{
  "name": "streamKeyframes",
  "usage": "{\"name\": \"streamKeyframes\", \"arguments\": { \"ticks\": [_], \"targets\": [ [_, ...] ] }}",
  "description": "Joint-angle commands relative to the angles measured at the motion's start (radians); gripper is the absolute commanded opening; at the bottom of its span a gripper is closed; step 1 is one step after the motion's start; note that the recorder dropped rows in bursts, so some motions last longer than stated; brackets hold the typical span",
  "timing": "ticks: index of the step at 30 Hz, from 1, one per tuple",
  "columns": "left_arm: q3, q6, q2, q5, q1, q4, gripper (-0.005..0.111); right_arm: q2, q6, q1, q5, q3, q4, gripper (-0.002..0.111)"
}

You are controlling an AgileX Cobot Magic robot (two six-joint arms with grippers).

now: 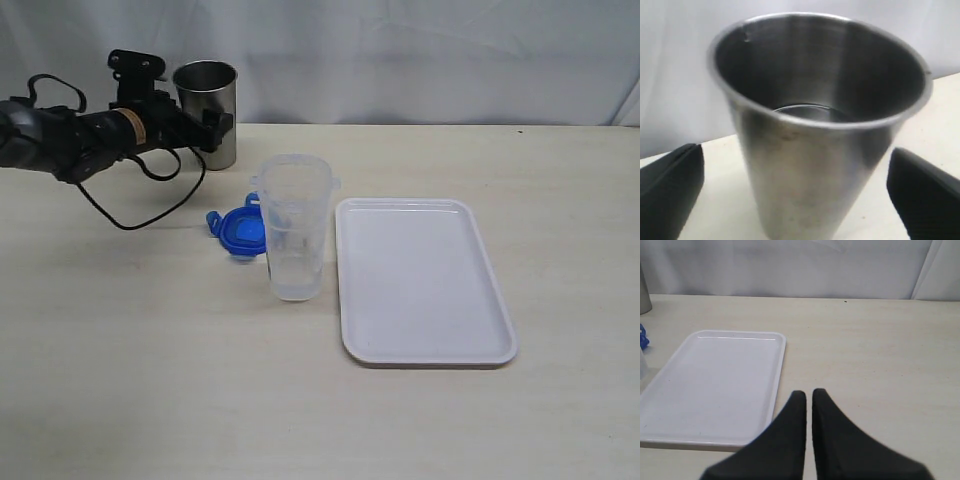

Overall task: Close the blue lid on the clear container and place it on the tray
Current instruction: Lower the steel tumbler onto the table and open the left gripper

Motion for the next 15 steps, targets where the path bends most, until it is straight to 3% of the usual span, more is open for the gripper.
{"name": "streamKeyframes", "arguments": {
  "ticks": [1, 8, 15],
  "targets": [
    [0.066, 0.007, -0.048, -0.037, 0.035, 0.005, 0.092, -0.006, 0.000, 0.000, -0.001, 0.003, -0.002, 0.005],
    [0.188, 0.080, -0.107, -0.122, 0.040, 0.005, 0.092, -0.006, 0.000, 0.000, -0.001, 0.003, -0.002, 0.005],
    [0.303, 0.080, -0.195, -0.124, 0.040, 0.005, 0.092, -0.006, 0.000, 0.000, -0.001, 0.003, -0.002, 0.005]
  ]
}}
